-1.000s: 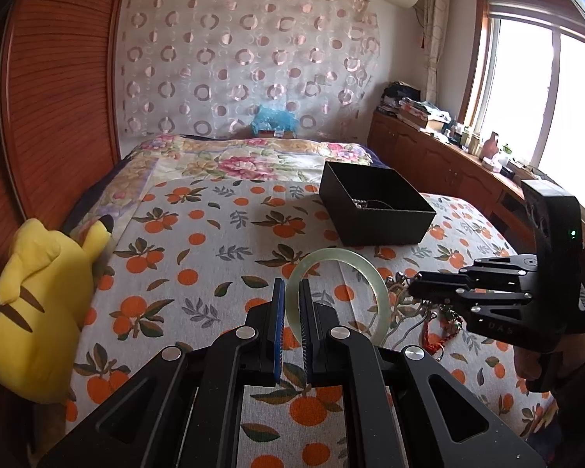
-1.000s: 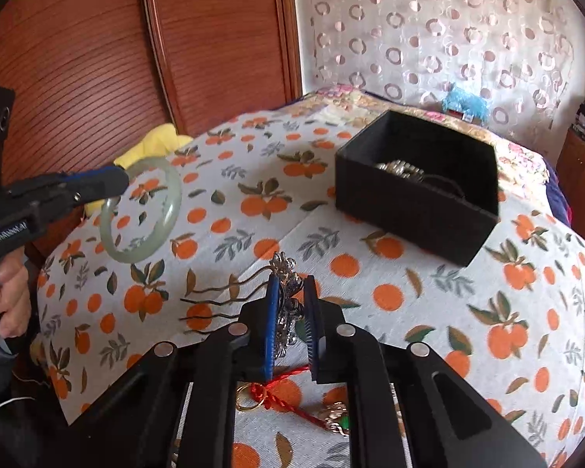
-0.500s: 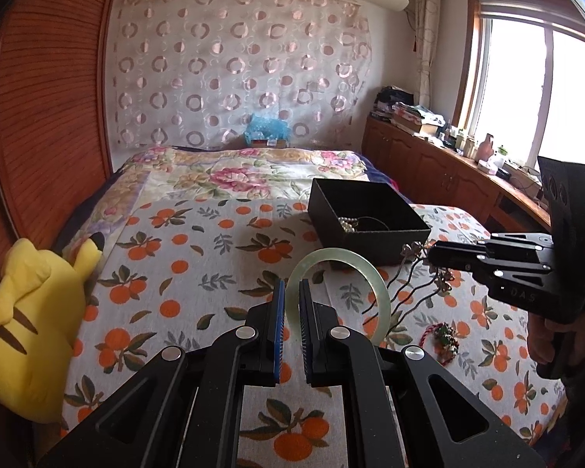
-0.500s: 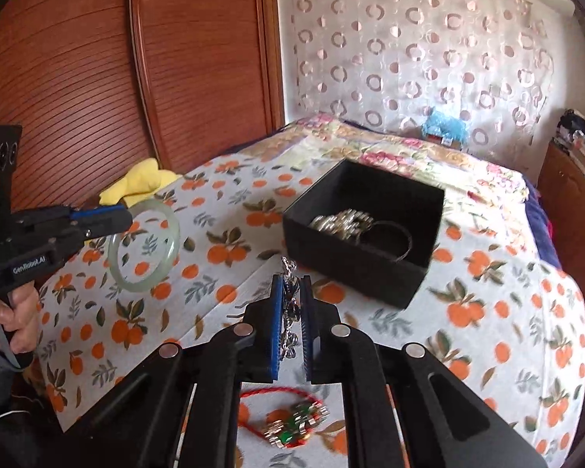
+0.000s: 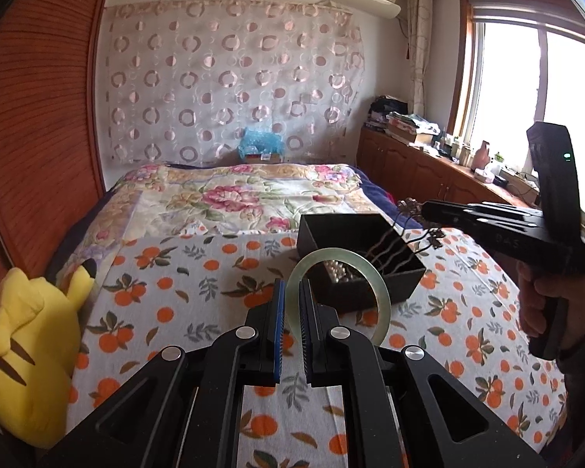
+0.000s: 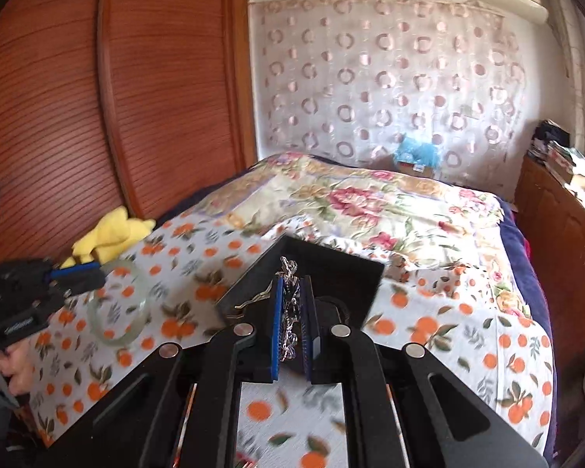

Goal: Organize jewelry
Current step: 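Carry the hairpins and jade bangle to the black box and release both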

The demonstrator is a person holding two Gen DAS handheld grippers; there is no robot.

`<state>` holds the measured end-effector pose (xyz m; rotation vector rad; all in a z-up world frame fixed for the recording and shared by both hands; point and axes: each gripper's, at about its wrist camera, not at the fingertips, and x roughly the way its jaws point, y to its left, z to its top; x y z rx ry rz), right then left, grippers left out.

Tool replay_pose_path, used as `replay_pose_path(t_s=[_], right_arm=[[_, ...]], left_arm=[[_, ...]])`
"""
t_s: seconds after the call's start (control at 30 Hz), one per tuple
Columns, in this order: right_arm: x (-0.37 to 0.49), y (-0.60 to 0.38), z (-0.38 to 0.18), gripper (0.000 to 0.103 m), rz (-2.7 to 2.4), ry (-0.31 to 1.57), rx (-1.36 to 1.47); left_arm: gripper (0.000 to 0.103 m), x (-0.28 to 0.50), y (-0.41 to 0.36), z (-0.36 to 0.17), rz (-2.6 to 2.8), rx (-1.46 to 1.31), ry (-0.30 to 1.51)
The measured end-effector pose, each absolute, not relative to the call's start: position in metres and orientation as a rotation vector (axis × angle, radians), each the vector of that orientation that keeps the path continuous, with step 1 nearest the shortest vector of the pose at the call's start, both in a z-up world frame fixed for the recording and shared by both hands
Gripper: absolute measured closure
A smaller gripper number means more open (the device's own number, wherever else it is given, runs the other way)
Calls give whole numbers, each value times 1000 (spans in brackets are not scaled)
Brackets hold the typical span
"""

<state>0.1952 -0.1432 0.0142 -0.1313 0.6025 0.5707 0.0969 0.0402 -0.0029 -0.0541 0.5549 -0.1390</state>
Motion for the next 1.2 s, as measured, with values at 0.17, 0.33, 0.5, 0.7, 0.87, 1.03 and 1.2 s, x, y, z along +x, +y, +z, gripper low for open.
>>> replay_pose_path(t_s=[0.17,0.33,0.5,0.7,0.87,1.03,1.2], right_arm=[[227,-144,-1,94,528,631,-93],[247,-148,-17,100,509,659,-46],[264,-145,-26,100,516,665,-39],[282,-135,-22,100,530,644,-56],[288,-132,-27,99,524,668,-83],[276,-149,-26,99,508,664,-70],[256,-170,-25,96,498,658,-71]], left_arm=[[97,117,30,1,-145,-42,552],[97,140,20,-2,-145,-35,575],[97,158,16,-7,-139,-35,596],[97,164,15,-7,-132,-35,605],[97,168,14,-7,-135,-34,605],[97,182,6,-10,-144,-28,617],[97,198,-6,-17,-151,-11,627]])
